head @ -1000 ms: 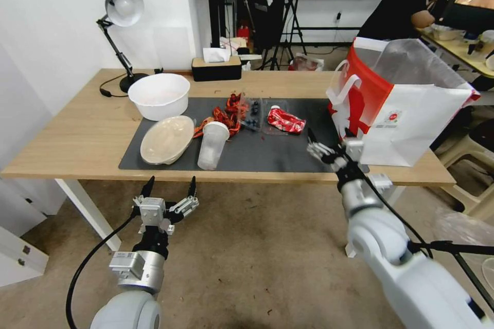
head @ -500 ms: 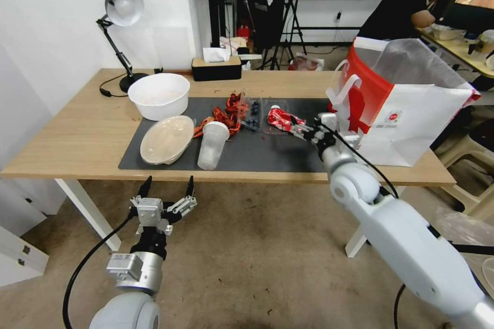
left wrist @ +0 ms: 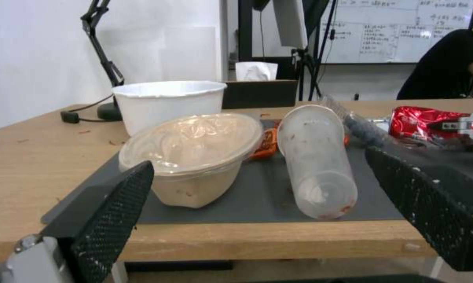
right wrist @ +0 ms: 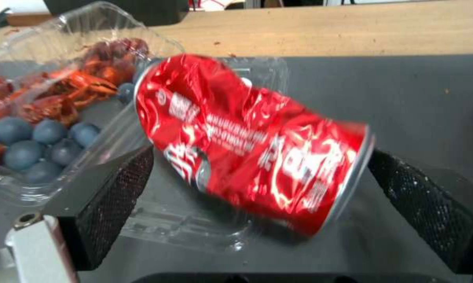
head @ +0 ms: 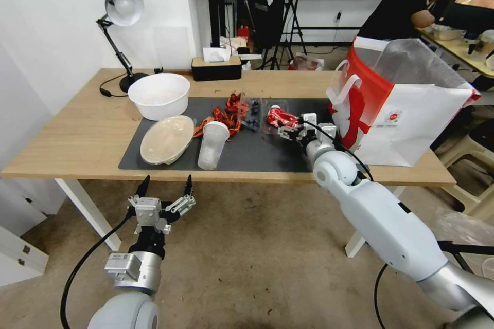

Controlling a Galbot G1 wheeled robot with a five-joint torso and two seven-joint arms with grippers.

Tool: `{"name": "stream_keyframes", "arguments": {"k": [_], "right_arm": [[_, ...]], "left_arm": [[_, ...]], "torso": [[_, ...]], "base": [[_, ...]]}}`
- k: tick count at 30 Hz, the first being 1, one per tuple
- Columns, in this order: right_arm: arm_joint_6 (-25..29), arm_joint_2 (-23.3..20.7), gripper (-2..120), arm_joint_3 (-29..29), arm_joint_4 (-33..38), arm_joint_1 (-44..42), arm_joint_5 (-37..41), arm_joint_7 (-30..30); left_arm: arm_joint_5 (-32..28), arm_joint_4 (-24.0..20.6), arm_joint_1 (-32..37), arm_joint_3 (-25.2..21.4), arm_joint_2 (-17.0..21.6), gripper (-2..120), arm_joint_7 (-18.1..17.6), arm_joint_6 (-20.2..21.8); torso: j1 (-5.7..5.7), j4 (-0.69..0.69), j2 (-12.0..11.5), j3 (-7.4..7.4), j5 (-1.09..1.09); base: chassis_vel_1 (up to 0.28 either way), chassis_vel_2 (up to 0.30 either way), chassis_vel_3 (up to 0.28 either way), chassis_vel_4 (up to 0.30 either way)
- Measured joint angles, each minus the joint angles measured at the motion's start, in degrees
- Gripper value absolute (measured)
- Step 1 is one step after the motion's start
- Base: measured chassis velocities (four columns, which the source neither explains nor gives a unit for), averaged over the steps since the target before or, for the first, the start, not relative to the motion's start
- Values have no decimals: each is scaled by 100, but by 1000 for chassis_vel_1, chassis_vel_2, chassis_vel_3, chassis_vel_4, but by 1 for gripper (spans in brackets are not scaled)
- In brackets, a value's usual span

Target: Pick up the trash from the table and place it into the takeout bag.

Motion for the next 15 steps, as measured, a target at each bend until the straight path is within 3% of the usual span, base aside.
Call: {"name": "stream_keyframes", "arguments": {"k": [4, 8, 10, 15], "right_arm": [[22, 58, 100, 1, -106, 6, -29, -12], [53, 80, 92, 27, -120, -14, -81, -34], [90, 91, 80, 54, -141, -18, -141, -47], [131, 103, 66, 103, -207, -11, -206, -74]], "left_arm": [[-3, 19, -12, -1, 8, 100, -1, -2], [-9, 43, -25, -7, 23, 100, -3, -2], [-12, 68, -33, -11, 33, 100, -4, -2], [-10, 98, -33, -6, 34, 100, -6, -13]], "torso": [[0, 0, 0, 0, 1], [0, 0, 0, 0, 0], [0, 0, 0, 0, 0], [0, 0, 0, -1, 1]], "base": [[0, 0, 0, 0], [0, 0, 0, 0], [0, 0, 0, 0], [0, 0, 0, 0]]}}
